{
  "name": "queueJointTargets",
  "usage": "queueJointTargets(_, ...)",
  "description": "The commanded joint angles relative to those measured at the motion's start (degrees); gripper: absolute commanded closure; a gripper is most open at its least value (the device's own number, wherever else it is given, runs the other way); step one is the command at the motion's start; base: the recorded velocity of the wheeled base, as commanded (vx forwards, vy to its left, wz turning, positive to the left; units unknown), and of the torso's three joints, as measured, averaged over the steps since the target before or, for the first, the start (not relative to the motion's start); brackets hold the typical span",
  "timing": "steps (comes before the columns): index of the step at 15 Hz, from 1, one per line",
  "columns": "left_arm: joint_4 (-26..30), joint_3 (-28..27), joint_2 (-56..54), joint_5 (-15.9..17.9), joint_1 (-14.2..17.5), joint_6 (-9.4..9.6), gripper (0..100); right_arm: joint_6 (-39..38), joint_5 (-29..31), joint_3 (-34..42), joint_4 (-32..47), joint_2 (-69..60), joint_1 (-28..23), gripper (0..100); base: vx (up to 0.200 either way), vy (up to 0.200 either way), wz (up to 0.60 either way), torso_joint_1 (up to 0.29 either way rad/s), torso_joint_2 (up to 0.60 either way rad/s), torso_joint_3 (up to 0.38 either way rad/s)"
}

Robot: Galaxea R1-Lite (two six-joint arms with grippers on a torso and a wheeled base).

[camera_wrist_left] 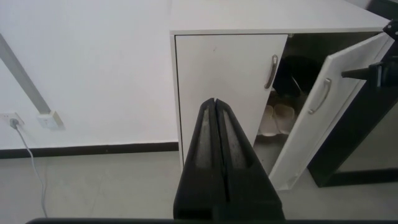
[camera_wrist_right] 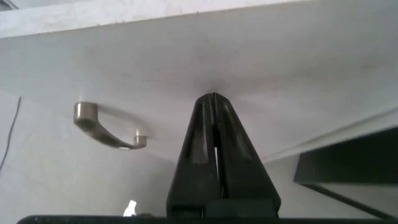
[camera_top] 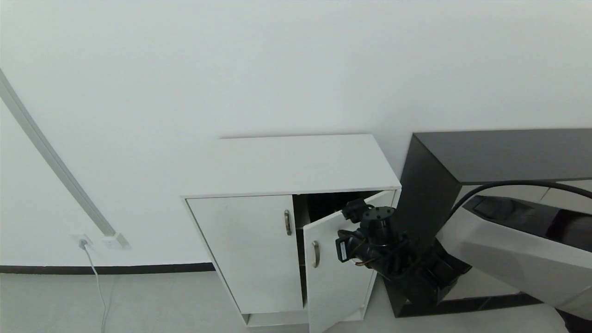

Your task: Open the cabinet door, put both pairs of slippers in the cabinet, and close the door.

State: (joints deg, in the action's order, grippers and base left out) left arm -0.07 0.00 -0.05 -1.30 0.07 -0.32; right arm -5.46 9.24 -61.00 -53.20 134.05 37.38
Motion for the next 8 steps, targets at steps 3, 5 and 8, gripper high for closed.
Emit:
queueJointTargets(3, 0.0, 0.0, 0.0, 0.0, 0.0, -0.03, 100, 0.1, 0.1, -5.9, 2.1, 2.5, -0.4, 100, 0.000, 0.000, 0.00, 0.000, 0.00, 0.000)
queueJointTargets(5, 0.0, 0.0, 0.0, 0.0, 0.0, -0.03, 100, 0.1, 0.0, -7.2, 2.8, 2.9, -0.6, 100, 0.000, 0.000, 0.00, 0.000, 0.00, 0.000)
queueJointTargets(8, 0.0, 0.0, 0.0, 0.0, 0.0, -0.03, 100, 0.2, 0.1, -11.8, 3.7, 5.0, -1.1, 100, 0.000, 0.000, 0.00, 0.000, 0.00, 0.000)
